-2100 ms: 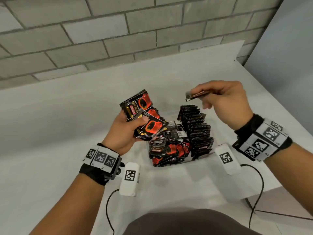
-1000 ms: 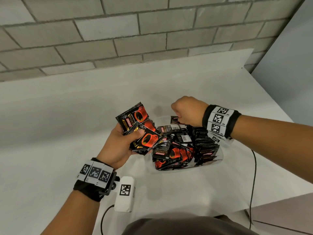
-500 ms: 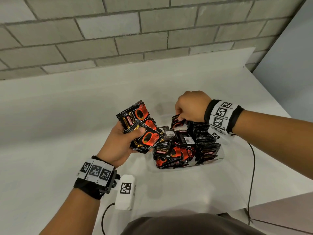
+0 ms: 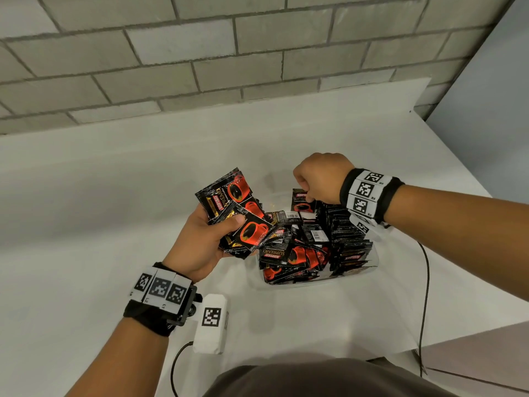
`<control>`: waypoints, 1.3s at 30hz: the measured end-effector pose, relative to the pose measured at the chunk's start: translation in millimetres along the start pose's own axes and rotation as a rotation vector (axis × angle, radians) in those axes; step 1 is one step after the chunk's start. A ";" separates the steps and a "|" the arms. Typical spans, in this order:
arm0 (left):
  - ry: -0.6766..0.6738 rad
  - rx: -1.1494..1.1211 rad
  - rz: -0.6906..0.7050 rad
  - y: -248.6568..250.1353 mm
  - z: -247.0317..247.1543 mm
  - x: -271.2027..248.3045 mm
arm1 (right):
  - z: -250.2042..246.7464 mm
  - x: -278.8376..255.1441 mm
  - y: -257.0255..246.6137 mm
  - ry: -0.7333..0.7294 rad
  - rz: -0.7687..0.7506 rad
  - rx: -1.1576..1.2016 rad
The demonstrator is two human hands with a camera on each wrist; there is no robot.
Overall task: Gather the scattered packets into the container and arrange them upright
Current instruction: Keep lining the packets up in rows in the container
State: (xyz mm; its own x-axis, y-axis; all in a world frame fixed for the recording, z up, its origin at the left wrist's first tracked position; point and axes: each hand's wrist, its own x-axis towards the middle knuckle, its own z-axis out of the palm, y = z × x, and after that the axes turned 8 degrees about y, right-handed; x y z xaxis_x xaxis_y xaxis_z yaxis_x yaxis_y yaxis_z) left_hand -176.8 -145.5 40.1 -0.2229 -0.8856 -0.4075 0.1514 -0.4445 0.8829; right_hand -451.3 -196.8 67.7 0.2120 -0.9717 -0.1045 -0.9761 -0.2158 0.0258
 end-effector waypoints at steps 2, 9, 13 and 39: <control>0.002 -0.002 -0.002 0.0 0.3 0.3 | 0.0 0.8 1.0 0.003 -0.010 0.015; -0.007 0.005 -0.004 -0.9 -0.5 0.0 | 4.6 0.9 0.2 -0.015 -0.051 0.018; 0.004 0.009 0.007 -0.1 -2.1 -0.4 | -2.9 -3.4 -1.9 -0.021 -0.054 0.021; 0.037 0.004 0.040 4.2 -14.3 -3.8 | -3.7 -1.7 -26.9 -0.116 -0.169 0.171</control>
State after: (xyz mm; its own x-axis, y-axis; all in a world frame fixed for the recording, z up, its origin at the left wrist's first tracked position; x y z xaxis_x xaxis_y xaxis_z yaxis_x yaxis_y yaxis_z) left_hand -161.5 -146.0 42.1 -0.1807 -0.9072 -0.3800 0.1560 -0.4079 0.8996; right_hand -425.3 -189.7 70.9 0.3755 -0.9035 -0.2067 -0.9232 -0.3451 -0.1690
